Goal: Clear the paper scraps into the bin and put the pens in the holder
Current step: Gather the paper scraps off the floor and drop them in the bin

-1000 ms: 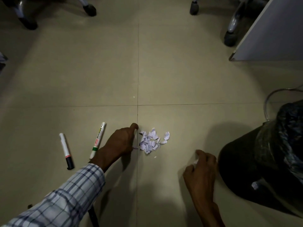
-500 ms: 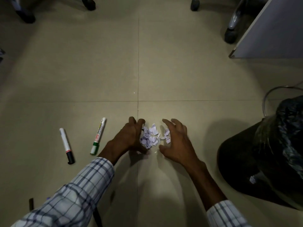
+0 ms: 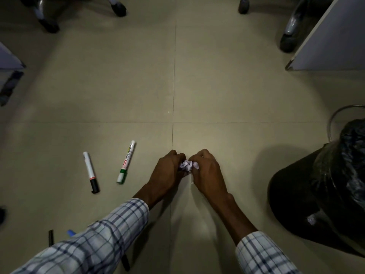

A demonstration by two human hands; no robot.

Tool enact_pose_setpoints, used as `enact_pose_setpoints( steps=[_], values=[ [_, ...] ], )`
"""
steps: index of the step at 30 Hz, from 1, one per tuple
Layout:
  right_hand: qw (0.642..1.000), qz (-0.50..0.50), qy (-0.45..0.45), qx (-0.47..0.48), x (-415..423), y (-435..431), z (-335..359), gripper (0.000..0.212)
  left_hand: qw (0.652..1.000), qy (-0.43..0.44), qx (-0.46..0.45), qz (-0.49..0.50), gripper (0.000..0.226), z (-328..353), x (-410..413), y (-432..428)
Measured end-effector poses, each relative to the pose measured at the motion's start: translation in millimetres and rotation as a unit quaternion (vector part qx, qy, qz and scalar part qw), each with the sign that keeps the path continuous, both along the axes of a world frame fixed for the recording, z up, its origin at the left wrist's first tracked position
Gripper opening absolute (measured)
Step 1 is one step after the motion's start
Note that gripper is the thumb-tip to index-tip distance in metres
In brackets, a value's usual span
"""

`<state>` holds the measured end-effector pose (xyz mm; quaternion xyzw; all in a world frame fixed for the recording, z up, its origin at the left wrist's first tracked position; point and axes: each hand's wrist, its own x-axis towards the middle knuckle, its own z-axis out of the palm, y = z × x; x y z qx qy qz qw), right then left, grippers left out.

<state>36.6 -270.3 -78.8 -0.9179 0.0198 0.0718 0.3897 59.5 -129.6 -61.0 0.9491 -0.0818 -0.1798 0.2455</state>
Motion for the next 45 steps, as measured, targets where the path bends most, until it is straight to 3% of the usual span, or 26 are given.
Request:
enact_pose_setpoints(
  steps=[6,10,17,23,28,32,39,45],
  values=[
    [0.998,-0.001,0.034,-0.043,-3.4,-1.4,14.1,0.029,1.0,0.015,-0.01,-0.015,0.024,16.7,0.4,-1.7],
    [0.997,-0.06,-0.006,-0.052,-3.9,-16.6,47.4,0.005,0.998,-0.022,0.004,-0.053,0.013,52.5,15.5,0.0],
    [0.988,-0.118,-0.082,-0.059,-7.6,-48.3,168.8,0.01,0.985,-0.056,-0.029,-0.158,0.013,159.7,45.5,-31.5],
    [0.965,-0.193,-0.175,-0.04,-42.5,-127.1,270.6,0.003,0.955,-0.088,-0.081,-0.271,0.015,256.3,37.7,-107.5],
    [0.947,-0.279,-0.15,-0.052,-84.5,-212.0,298.5,0.007,0.919,-0.125,-0.109,-0.357,0.021,286.8,15.0,-190.4],
    [0.942,-0.322,-0.066,-0.072,-106.1,-250.5,289.4,0.011,0.902,-0.133,-0.102,-0.398,0.037,281.9,-5.0,-238.0],
    [0.939,-0.336,-0.064,-0.04,-116.9,-253.2,290.3,0.021,0.91,-0.105,-0.144,-0.376,0.035,277.8,-3.5,-236.6],
    [0.958,-0.264,-0.111,0.019,-90.3,-203.0,296.0,0.019,0.937,-0.116,-0.125,-0.304,0.032,272.6,27.7,-185.4]
  ],
)
